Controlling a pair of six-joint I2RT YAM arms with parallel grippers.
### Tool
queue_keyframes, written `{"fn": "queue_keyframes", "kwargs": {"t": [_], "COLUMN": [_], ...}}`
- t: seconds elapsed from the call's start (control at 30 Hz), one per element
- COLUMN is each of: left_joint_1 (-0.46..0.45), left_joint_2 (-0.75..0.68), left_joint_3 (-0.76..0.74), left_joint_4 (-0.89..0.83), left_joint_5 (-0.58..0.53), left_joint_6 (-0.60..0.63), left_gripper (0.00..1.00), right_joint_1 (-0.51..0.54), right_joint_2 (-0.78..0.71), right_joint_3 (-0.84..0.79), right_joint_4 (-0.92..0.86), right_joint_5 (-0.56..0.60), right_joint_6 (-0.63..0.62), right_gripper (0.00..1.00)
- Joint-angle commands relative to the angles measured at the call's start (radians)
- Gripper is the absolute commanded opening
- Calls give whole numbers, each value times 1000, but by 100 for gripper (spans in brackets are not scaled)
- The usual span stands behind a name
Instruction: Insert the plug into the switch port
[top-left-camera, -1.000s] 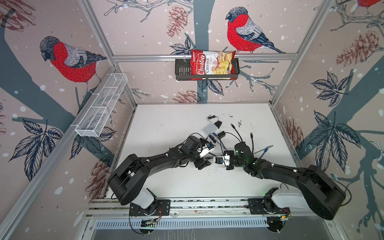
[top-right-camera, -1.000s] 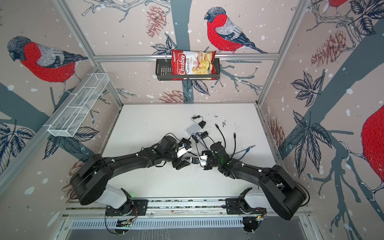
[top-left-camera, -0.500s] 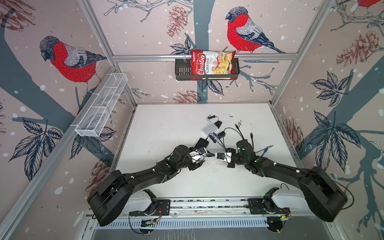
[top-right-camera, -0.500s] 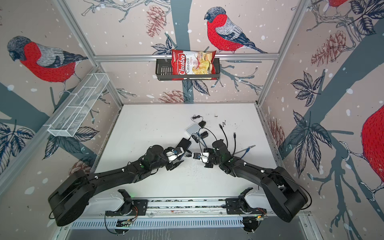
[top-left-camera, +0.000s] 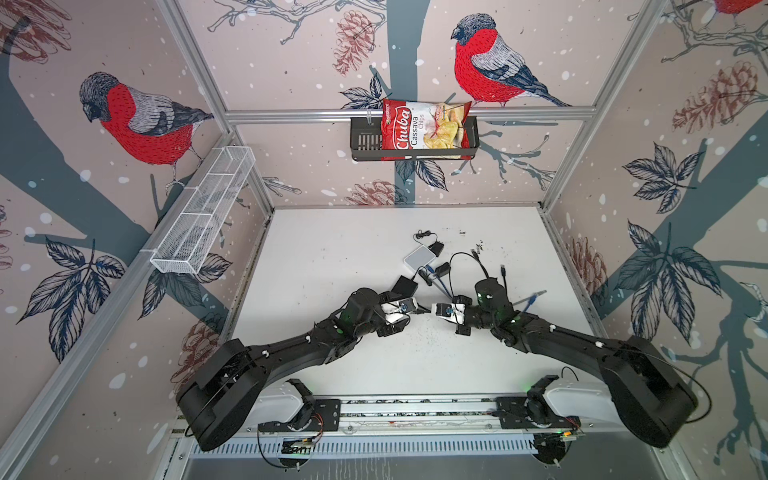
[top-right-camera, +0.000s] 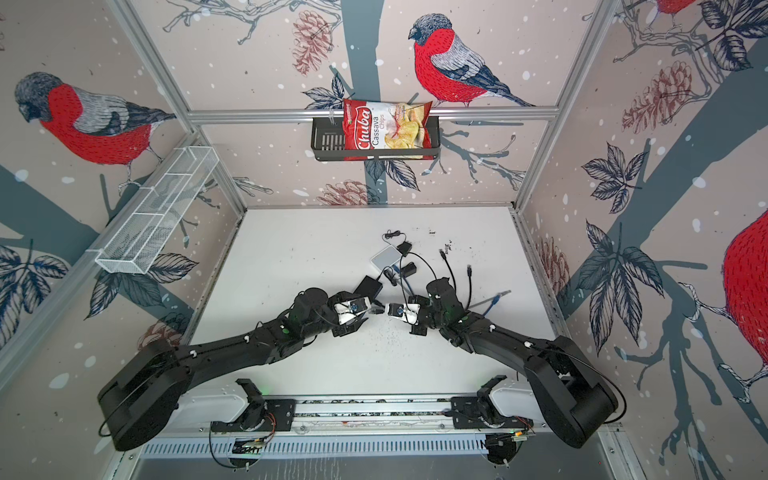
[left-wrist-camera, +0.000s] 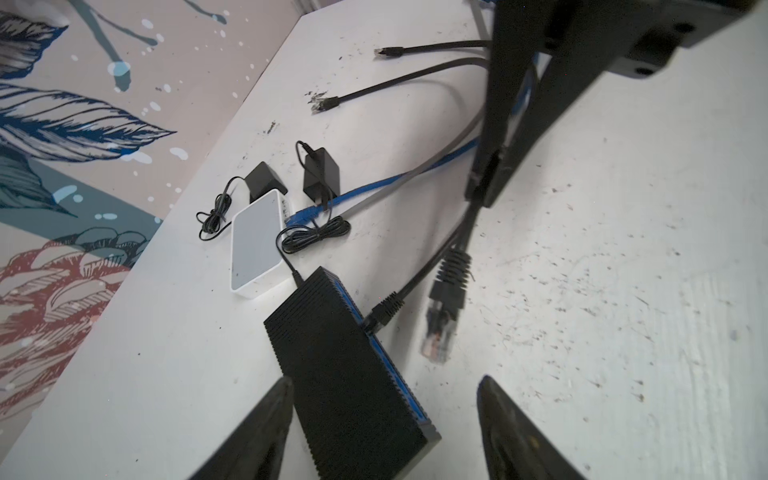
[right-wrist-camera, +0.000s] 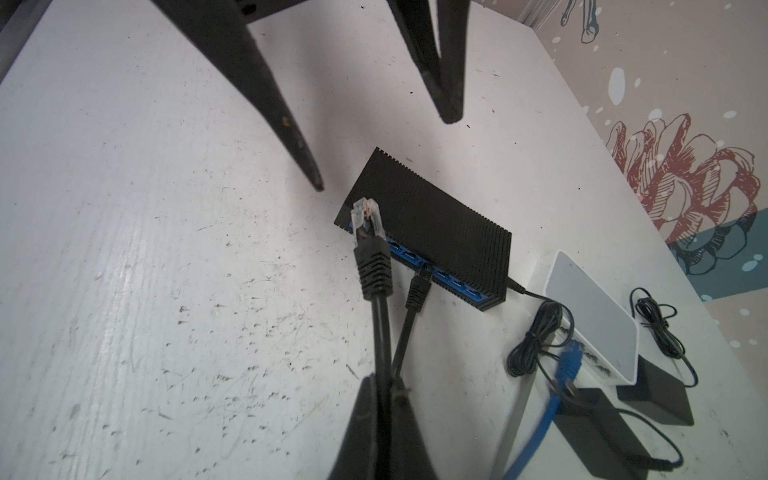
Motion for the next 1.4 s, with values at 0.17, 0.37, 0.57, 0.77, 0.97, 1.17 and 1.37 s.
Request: {"fn": "queue_keyframes", "kwargs": {"t": [0.17,0.37,0.57,0.77,0.97,1.17,1.37], "left_joint_1": [-17,-54,-68,-69,-69,-69,-69], "left_joint_2": [-29,7,35,38,44,53,58], "left_joint_3": [-80,-82,-78,-83,-87,-82,-81], "left_joint_4": [163,213,228,247,280,284,286], "left_joint_5": [36,2,-12,-22,-46,-35,-35], "left_joint_6": [126,154,168,173,169,170,173], "left_gripper": [66,49,45,42,42,39,28], "right_joint_1": [-3,-5,-5,-3,0,5,11], "right_joint_2": [-4,-4,-2,-2,-4,-4,-4], "right_joint_3": [12,13,18,22,27,27,26], "right_joint_4": [23,30,26,12,-6,-21,-31], "right_joint_5": [-43,-66,-75,-87,-92,-93,-100], "right_joint_6": [36,46,50,43,33,27,24], "right_gripper": [2,2,2,2,2,2,2]}}
